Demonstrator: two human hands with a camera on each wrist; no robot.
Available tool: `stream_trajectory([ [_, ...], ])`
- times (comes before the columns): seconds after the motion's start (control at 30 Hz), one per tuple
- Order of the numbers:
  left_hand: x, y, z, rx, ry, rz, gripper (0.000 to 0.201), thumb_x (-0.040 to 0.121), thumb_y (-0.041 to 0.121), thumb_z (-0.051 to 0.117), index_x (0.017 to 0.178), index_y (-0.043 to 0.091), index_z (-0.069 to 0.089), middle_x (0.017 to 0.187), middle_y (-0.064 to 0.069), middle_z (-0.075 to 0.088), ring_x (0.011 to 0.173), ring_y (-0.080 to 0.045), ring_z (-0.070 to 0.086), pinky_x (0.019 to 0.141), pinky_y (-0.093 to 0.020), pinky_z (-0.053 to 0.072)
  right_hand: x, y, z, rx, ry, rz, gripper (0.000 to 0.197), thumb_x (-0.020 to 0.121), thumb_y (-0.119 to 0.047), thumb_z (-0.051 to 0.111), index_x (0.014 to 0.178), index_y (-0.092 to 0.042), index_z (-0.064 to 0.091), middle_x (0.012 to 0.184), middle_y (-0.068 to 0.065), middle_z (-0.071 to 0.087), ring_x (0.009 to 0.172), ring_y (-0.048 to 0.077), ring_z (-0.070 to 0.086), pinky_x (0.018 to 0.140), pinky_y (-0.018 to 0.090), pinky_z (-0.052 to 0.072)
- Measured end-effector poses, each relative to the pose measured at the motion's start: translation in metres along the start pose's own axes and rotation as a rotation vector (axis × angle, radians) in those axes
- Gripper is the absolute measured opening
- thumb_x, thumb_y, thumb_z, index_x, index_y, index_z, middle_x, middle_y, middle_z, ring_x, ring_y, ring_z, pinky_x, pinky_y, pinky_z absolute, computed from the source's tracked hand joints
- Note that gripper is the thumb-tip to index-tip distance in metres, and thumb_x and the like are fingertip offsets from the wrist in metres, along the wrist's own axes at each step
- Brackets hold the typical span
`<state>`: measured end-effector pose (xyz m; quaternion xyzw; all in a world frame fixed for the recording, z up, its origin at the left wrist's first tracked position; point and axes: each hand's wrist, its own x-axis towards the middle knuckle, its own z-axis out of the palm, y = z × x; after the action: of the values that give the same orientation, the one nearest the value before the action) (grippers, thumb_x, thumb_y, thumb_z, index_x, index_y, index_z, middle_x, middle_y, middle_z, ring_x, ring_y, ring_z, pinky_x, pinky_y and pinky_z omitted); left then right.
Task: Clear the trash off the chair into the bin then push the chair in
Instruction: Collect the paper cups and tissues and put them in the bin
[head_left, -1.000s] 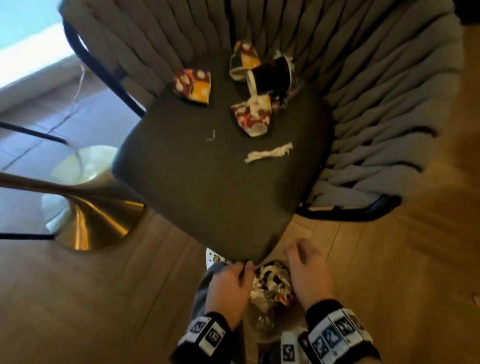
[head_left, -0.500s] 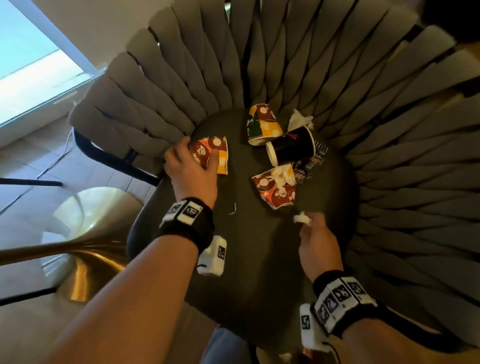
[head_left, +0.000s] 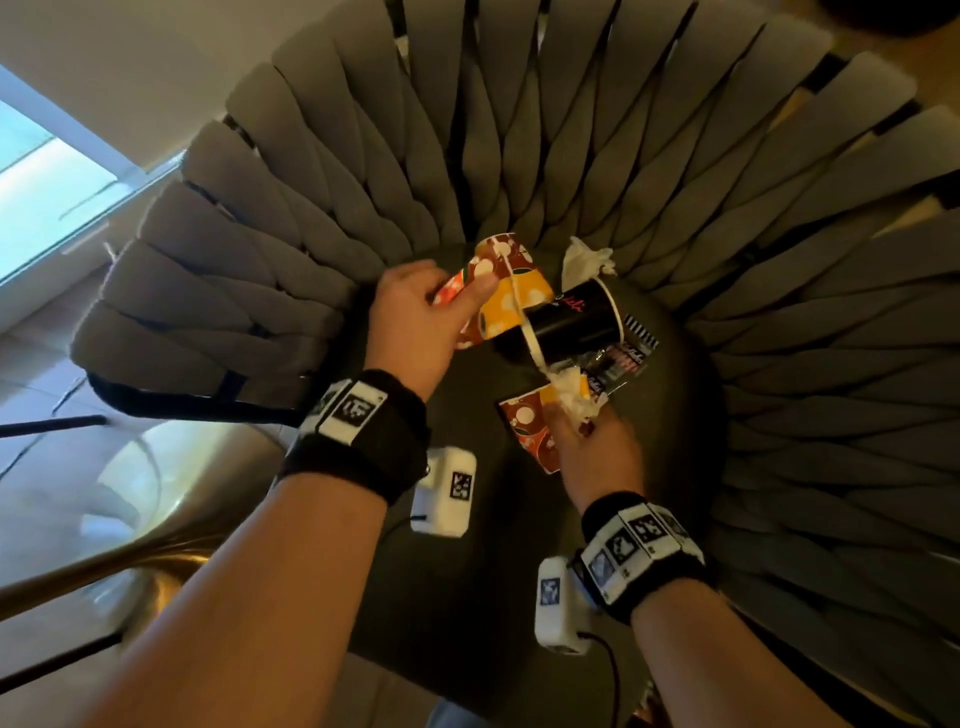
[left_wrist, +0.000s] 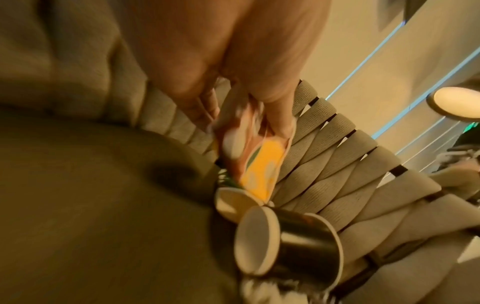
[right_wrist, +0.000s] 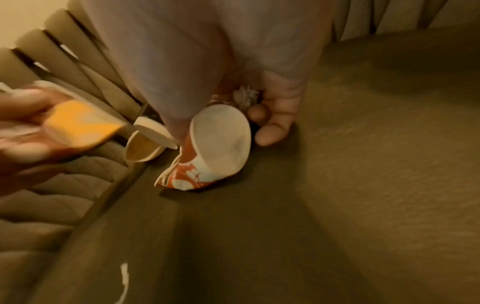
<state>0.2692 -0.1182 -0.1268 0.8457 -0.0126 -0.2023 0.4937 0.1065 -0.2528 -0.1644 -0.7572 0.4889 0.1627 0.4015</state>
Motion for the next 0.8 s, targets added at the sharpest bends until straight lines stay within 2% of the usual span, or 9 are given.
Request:
stream_trajectory([
  [0.07,0.026,0.015,0.02,-0.028,-0.055,0.004,0.049,0.081,0.056,0.071,0.083,0.007,0.072,0.091,-0.014,0.072,0.084,-0.026,0.071,0.085,-0.049,0.057,-0.009,0.012,-0.003,0.047,-0.034,-0.043,0.07,0.077,-0.07,0.051,0.125,-0.02,0.058,0.12,0.005,0.061,0.112,0.026,0.058,0.095,0.045,0.049],
  [0.17,0.057,0.02,0.046,0.066,-0.188,-0.102,0.055,0.08,0.058,0.072,0.113,0.014,0.074,0.116,-0.009,0.073,0.103,-0.021,0.07,0.098,-0.045,0.055,-0.023,0.028,-0.013,0.103,-0.066,-0.062,0.053,0.078,-0.065,0.056,0.112,-0.024,0.063,0.107,-0.002,0.064,0.101,0.018,0.062,0.09,0.044,0.053],
  [0.27,0.07,0.011,0.064,0.351,-0.211,-0.107,0.059,0.083,0.057,0.07,0.128,0.019,0.068,0.14,-0.012,0.055,0.129,-0.031,0.053,0.111,-0.046,0.042,-0.036,0.039,-0.025,0.117,-0.093,-0.07,0.018,0.087,-0.047,0.064,0.088,-0.03,0.057,0.097,-0.004,0.062,0.095,0.015,0.063,0.083,0.036,0.054],
  [0.37,0.065,0.002,0.07,0.499,-0.155,-0.127,0.055,0.09,0.051,0.067,0.131,0.015,0.065,0.149,-0.015,0.035,0.13,-0.033,0.047,0.114,-0.042,0.037,-0.048,0.046,-0.034,0.112,-0.132,-0.123,0.013,0.089,-0.04,0.064,0.086,-0.038,0.051,0.1,-0.008,0.063,0.095,0.008,0.063,0.081,0.028,0.053],
  [0.5,0.041,-0.01,0.054,0.382,-0.038,-0.148,0.049,0.088,0.046,0.071,0.118,0.007,0.071,0.133,-0.015,0.047,0.112,-0.027,0.06,0.104,-0.033,0.043,-0.059,0.058,-0.044,0.085,-0.176,-0.22,0.02,0.09,-0.04,0.061,0.11,-0.036,0.059,0.112,-0.01,0.063,0.104,0.004,0.06,0.089,0.026,0.05],
  [0.57,0.019,-0.02,0.039,0.324,0.02,-0.153,0.039,0.086,0.046,0.072,0.101,0.01,0.074,0.122,-0.013,0.055,0.108,-0.027,0.06,0.104,-0.041,0.047,-0.065,0.063,-0.05,0.13,-0.18,-0.226,0.026,0.09,-0.04,0.062,0.115,-0.033,0.06,0.116,-0.008,0.065,0.107,0.005,0.062,0.092,0.031,0.053],
  [0.67,-0.03,-0.03,0.015,0.246,0.09,-0.133,0.034,0.083,0.053,0.07,0.077,0.02,0.068,0.098,-0.01,0.067,0.094,-0.025,0.066,0.088,-0.046,0.055,-0.082,0.07,-0.06,0.239,-0.201,-0.21,0.031,0.088,-0.043,0.062,0.118,-0.034,0.06,0.115,-0.009,0.067,0.106,0.005,0.064,0.091,0.036,0.055],
  [0.73,-0.073,-0.033,0.003,0.148,0.093,-0.166,0.029,0.086,0.051,0.07,0.079,0.024,0.07,0.089,0.0,0.069,0.082,-0.012,0.068,0.078,-0.036,0.058,-0.097,0.076,-0.066,0.286,-0.21,-0.182,0.024,0.087,-0.045,0.063,0.11,-0.04,0.06,0.11,-0.011,0.069,0.1,0.002,0.066,0.087,0.034,0.056],
  [0.8,-0.125,-0.041,-0.004,0.062,0.062,-0.213,0.023,0.086,0.053,0.071,0.086,0.03,0.073,0.092,0.008,0.072,0.083,-0.004,0.07,0.08,-0.029,0.057,-0.115,0.087,-0.074,0.302,-0.234,-0.178,0.018,0.087,-0.046,0.064,0.104,-0.045,0.059,0.107,-0.011,0.069,0.095,0.001,0.067,0.083,0.031,0.057],
])
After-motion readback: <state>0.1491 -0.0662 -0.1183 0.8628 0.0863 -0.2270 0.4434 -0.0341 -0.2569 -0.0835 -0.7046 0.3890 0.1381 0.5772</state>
